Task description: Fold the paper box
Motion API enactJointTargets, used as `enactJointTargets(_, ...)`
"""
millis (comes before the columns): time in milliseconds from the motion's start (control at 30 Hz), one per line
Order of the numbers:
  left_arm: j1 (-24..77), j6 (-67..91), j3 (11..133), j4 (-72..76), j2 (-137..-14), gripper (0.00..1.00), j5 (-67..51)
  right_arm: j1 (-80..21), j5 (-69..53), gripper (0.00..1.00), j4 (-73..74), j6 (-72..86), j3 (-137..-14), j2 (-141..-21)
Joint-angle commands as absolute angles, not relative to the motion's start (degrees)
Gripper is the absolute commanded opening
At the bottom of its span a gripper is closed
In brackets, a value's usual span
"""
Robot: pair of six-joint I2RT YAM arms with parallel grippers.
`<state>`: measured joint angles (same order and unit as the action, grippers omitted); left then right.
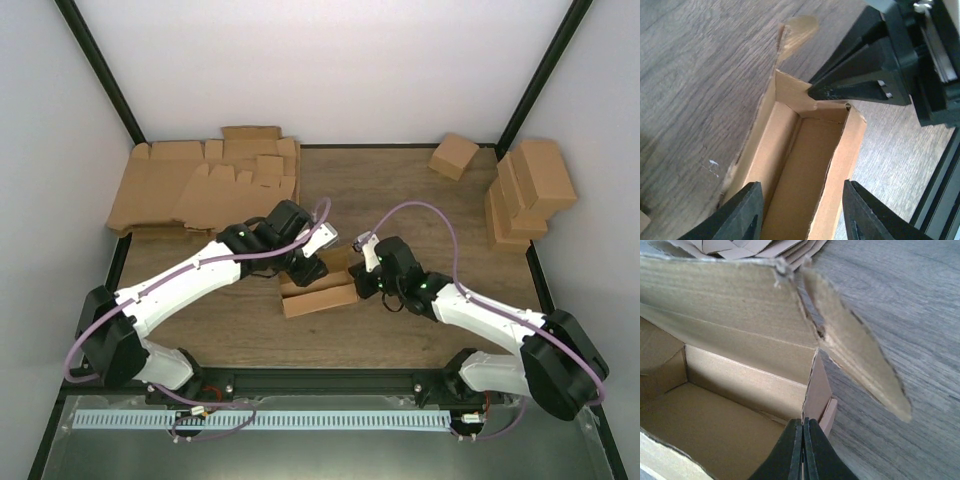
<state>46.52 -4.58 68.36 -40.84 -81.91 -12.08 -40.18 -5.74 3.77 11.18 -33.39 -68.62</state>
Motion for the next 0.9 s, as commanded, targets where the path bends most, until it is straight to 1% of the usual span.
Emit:
enactJointTargets(0, 47.54, -5.27, 69.74, -40.99, -82.91, 0.42, -9.91, -41.12, -5.93, 0.02, 3.73, 10.99, -32.65, -67.27)
enactJointTargets(67, 47.97, -5.2, 69.63, -40.97, -83.05, 0.38, -8.88, -41.13, -5.79, 0.02, 3.97, 10.99, -32.51, -67.0)
enactJointTargets(167, 48.58, -5.5, 69.61, -41.31, -83.24, 0.28, -7.89, -41.13, -5.53, 0.02, 4.04, 10.73, -32.4, -66.63)
enactJointTargets(267, 49.1, -5.5, 69.49, -41.49, -83.23, 0.24, -6.65, -41.13, -5.51, 0.02, 4.17, 10.54, -32.5, -66.25)
enactJointTargets(333, 49.62, -5.24, 69.72, -41.72, -83.06, 0.23, -4.5, -41.16, -5.36, 0.02, 4.2, 10.32, -32.46, -65.99)
enactJointTargets(367, 49.79, -4.93, 70.04, -41.87, -82.75, 0.27, -3.52, -41.15, -5.28, 0.02, 4.34, 10.21, -32.56, -65.93)
enactJointTargets(467, 49.78, -4.34, 71.47, -42.32, -80.97, 0.43, -2.5, -41.17, -5.18, 0.02, 4.63, 10.08, -32.66, -65.9)
enactJointTargets(500, 49.76, -4.17, 72.13, -42.55, -80.31, 0.46, -2.2, -41.16, -5.16, 0.02, 4.7, 10.06, -32.66, -65.87)
enactJointTargets(567, 49.75, -3.98, 73.46, -42.85, -79.2, 0.48, -1.55, -41.22, -5.07, 0.02, 4.75, 10.02, -32.65, -65.8)
enactJointTargets(667, 49.78, -4.43, 74.55, -42.94, -78.69, 0.48, -0.2, -41.19, -5.1, 0.02, 4.7, 10.09, -32.65, -65.78)
enactJointTargets(867, 49.75, -6.01, 75.65, -44.65, -83.11, 0.48, 0.38, -41.18, -5.27, 0.02, 4.53, 9.84, -32.95, -65.92)
